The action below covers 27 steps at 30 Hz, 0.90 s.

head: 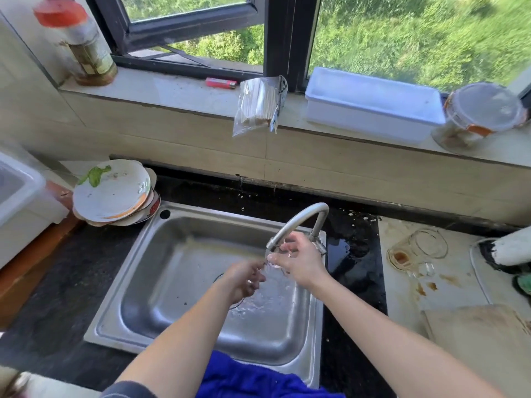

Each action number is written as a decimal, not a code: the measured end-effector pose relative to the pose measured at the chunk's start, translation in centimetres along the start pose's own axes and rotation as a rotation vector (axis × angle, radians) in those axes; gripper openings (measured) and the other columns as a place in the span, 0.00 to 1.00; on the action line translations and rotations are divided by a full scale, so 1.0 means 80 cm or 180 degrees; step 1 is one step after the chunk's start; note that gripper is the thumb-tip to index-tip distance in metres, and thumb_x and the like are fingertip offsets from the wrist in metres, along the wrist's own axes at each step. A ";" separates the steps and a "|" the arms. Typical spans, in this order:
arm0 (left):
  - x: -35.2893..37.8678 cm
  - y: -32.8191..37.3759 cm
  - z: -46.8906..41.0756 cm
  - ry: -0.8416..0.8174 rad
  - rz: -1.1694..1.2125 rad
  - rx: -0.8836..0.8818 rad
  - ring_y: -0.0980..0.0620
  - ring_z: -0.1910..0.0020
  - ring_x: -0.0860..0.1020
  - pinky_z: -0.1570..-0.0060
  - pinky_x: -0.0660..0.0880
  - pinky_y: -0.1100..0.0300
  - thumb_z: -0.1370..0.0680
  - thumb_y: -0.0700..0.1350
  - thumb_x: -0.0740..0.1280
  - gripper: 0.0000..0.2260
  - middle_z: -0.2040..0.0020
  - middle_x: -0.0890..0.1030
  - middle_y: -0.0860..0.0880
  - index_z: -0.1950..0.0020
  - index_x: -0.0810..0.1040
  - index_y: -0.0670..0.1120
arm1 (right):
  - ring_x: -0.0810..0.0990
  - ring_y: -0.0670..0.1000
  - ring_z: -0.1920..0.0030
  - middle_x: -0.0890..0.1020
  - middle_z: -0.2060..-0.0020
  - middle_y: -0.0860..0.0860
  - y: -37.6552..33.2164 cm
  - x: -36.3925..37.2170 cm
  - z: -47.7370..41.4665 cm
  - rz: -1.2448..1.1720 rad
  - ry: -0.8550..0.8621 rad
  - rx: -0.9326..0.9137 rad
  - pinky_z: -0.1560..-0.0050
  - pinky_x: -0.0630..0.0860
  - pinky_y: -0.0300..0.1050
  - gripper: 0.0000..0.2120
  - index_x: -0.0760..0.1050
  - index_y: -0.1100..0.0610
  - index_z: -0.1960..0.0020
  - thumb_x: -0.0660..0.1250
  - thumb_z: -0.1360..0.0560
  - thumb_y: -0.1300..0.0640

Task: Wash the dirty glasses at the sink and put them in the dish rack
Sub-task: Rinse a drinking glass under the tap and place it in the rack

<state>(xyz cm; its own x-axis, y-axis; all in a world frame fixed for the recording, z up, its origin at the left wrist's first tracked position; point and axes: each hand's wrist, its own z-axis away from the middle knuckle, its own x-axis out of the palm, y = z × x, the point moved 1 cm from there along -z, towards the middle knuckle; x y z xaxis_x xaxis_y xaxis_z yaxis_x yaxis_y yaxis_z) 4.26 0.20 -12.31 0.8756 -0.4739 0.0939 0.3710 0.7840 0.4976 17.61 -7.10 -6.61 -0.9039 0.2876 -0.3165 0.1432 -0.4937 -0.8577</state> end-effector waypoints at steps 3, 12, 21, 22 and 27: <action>-0.026 0.014 0.012 0.0696 0.0390 0.0456 0.55 0.78 0.60 0.81 0.52 0.69 0.22 0.43 0.59 0.07 0.69 0.67 0.49 0.60 0.68 0.47 | 0.77 0.48 0.46 0.77 0.46 0.48 0.009 0.002 -0.011 0.0059 -0.0474 0.0303 0.46 0.79 0.48 0.31 0.71 0.54 0.34 0.79 0.33 0.56; -0.002 0.055 0.056 0.1180 -0.1373 0.1870 0.50 0.63 0.71 0.62 0.68 0.55 0.21 0.50 0.61 0.11 0.64 0.74 0.51 0.56 0.76 0.44 | 0.81 0.54 0.49 0.82 0.52 0.49 0.007 0.033 -0.024 0.2465 -0.0735 -0.0803 0.55 0.75 0.49 0.13 0.77 0.48 0.50 0.63 0.25 0.40; -0.004 0.065 0.058 0.0360 -0.0567 0.1352 0.53 0.73 0.75 0.76 0.67 0.63 0.28 0.34 0.71 0.08 0.61 0.82 0.43 0.49 0.82 0.37 | 0.77 0.54 0.54 0.79 0.56 0.49 0.023 0.023 -0.034 0.2253 -0.0622 -0.0557 0.58 0.75 0.51 0.12 0.74 0.49 0.58 0.55 0.21 0.46; -0.002 0.064 0.057 0.0420 -0.0693 0.1408 0.54 0.74 0.74 0.75 0.68 0.63 0.27 0.35 0.71 0.06 0.63 0.82 0.43 0.51 0.83 0.38 | 0.78 0.54 0.54 0.79 0.56 0.49 0.023 0.023 -0.035 0.2244 -0.0662 -0.0530 0.58 0.75 0.51 0.13 0.74 0.49 0.55 0.54 0.21 0.46; 0.020 0.065 0.047 0.0785 -0.1685 0.1671 0.57 0.72 0.70 0.73 0.65 0.63 0.24 0.42 0.67 0.03 0.67 0.78 0.52 0.54 0.81 0.45 | 0.82 0.50 0.63 0.82 0.70 0.47 0.032 0.021 -0.037 0.1631 -0.0774 -0.0208 0.55 0.79 0.53 0.20 0.76 0.53 0.68 0.56 0.22 0.48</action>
<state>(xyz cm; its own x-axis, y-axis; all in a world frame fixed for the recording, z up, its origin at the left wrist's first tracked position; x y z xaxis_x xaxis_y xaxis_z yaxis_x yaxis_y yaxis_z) 6.47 2.00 -6.36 0.6894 -0.5807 -0.4330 0.6170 0.1576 0.7710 17.61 -5.46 -10.51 -0.7781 -0.1763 -0.6029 0.6054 -0.4663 -0.6450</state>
